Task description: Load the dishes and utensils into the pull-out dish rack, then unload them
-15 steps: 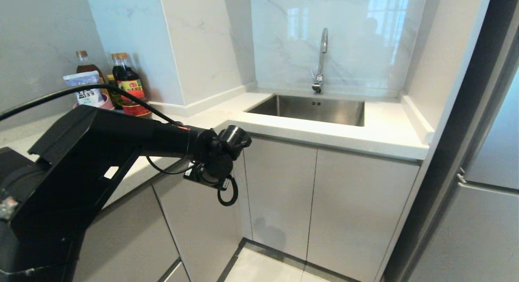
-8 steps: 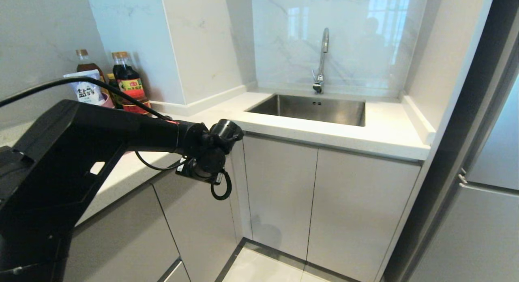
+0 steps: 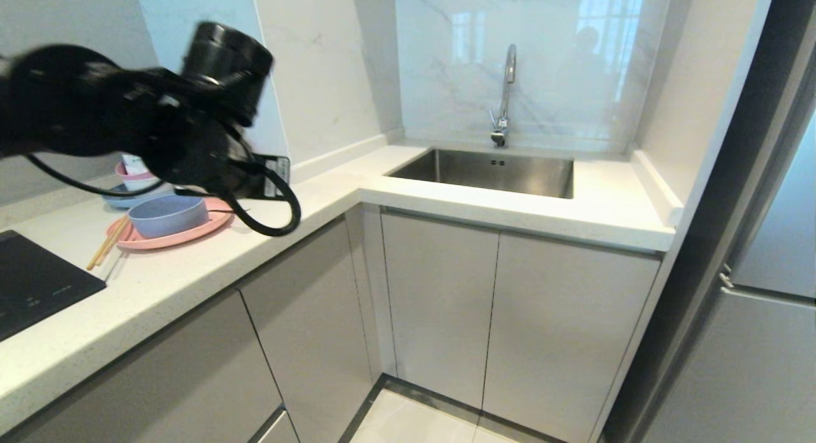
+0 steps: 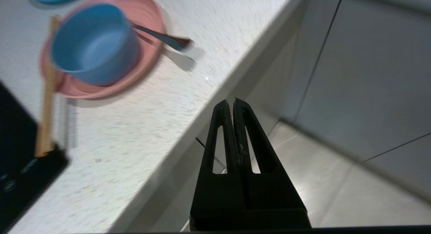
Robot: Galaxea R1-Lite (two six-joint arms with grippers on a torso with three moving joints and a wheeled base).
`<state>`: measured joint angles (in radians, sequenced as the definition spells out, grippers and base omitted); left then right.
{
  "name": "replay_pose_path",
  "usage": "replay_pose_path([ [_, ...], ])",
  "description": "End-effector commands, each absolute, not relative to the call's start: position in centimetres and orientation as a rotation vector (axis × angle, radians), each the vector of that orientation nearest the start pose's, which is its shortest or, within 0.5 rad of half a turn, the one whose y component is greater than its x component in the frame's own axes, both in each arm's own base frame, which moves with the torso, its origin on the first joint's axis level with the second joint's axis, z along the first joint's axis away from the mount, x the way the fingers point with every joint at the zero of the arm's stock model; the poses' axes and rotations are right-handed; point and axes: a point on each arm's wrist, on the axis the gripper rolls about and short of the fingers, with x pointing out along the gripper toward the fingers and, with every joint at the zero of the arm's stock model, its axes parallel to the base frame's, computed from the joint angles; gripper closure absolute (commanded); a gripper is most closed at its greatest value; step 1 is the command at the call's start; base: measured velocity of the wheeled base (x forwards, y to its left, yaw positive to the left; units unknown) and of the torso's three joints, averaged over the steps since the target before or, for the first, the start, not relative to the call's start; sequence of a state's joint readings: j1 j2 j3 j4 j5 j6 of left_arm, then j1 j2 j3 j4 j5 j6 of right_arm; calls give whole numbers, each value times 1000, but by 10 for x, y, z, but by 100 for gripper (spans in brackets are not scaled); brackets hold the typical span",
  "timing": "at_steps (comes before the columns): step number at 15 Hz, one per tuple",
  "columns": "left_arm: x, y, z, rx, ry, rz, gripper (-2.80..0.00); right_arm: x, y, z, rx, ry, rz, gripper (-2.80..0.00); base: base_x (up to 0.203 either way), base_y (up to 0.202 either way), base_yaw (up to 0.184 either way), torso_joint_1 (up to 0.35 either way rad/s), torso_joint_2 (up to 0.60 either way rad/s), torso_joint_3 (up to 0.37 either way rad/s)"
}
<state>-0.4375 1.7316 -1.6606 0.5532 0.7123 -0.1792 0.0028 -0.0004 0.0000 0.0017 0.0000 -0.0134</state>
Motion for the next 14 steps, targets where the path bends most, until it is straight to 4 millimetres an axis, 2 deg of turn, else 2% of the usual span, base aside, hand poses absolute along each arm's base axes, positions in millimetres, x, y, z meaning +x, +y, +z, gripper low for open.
replay_pose_path([
  [1, 222, -85, 359, 50, 334, 286, 0, -23, 0, 75, -14, 2, 3, 0, 0, 0, 0, 0, 0, 0],
  [4, 152, -36, 399, -25, 177, 248, 0, -23, 0, 75, -14, 2, 3, 0, 0, 0, 0, 0, 0, 0],
  [6, 104, -9, 413, -49, 77, 225, 0, -23, 0, 75, -14, 2, 3, 0, 0, 0, 0, 0, 0, 0],
  [7, 79, -2, 416, -41, 33, 195, 0, -23, 0, 75, -14, 2, 3, 0, 0, 0, 0, 0, 0, 0],
  [11, -14, 2, 396, 116, -109, 87, 0, -23, 0, 75, -14, 2, 3, 0, 0, 0, 0, 0, 0, 0],
  [13, -53, -2, 370, 165, -158, 36, 0, -23, 0, 75, -14, 2, 3, 0, 0, 0, 0, 0, 0, 0],
  [14, -65, -4, 351, 178, -158, 22, 0, -23, 0, 75, -14, 2, 3, 0, 0, 0, 0, 0, 0, 0],
])
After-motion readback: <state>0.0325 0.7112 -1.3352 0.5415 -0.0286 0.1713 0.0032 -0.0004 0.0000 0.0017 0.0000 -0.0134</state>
